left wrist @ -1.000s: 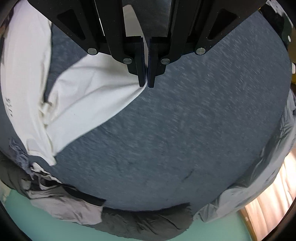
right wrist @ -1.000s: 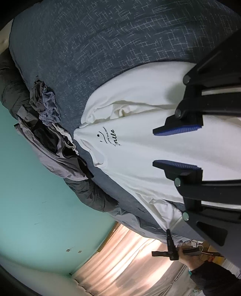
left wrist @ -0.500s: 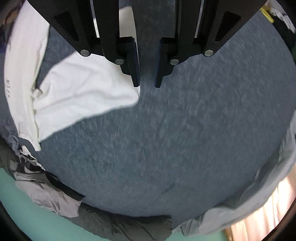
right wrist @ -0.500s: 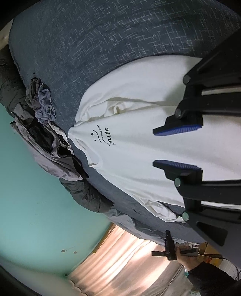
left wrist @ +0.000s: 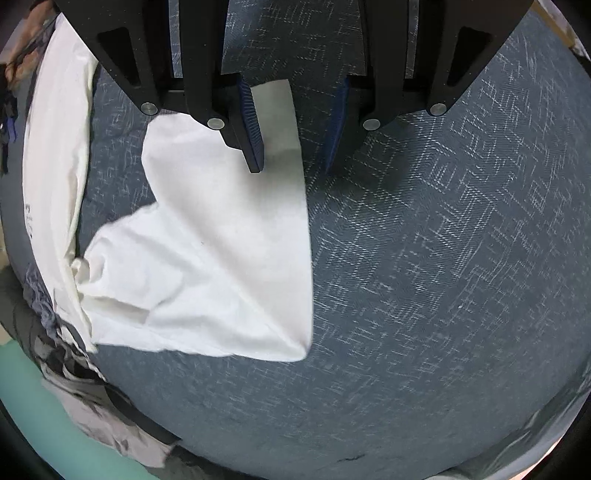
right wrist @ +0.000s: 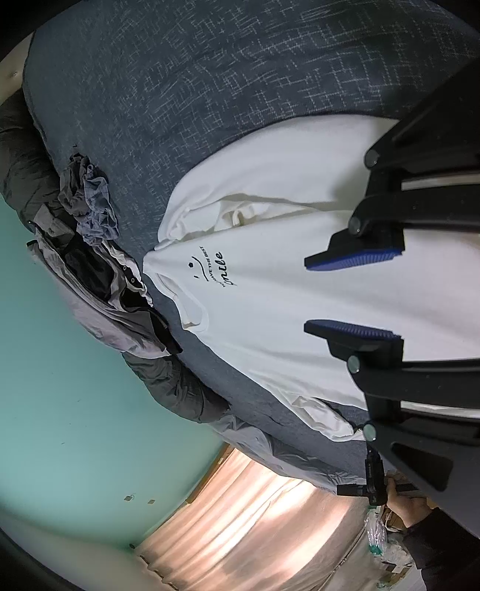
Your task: Fold clothes
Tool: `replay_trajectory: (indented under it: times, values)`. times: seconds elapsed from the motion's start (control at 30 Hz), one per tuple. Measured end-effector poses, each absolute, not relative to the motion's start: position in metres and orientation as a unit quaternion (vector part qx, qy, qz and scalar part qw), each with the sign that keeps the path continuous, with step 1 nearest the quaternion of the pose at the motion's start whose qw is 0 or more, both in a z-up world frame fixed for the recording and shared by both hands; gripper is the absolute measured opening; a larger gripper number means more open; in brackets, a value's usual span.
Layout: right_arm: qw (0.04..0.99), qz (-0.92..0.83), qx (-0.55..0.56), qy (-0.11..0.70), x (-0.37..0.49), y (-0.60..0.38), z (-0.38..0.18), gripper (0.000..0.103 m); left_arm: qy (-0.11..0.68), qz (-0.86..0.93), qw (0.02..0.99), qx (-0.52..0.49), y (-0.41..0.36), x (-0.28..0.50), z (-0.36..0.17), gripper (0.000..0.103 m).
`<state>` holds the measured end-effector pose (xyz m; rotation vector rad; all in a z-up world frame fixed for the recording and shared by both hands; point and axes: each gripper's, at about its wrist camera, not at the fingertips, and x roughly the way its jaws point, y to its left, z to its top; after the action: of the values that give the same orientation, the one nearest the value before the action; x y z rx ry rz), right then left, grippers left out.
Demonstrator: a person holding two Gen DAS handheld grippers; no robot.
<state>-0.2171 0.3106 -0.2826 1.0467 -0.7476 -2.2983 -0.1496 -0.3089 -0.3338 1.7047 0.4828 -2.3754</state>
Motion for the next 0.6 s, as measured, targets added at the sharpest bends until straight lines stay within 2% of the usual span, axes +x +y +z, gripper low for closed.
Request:
replay_trajectory:
  times: [0.03,0.23,0.6]
  values:
    - [0.251,-0.844,0.386,-0.274,-0.217,0.311,-0.283,0.027,0.153,-0.798,0.086,0.576,-0.306,-0.150,-0.333,0.003]
    - [0.252,-0.845,0.388,-0.270,-0.217,0.309,-0.284,0.027,0.102,-0.805,0.083,0.578,-0.302,-0.153,-0.315,0.002]
    - [0.249,-0.847,0.394,-0.256,-0.218,0.303,-0.287,0.027,0.030,-0.808,0.187,0.558,-0.374,-0.167,-0.254,0.002]
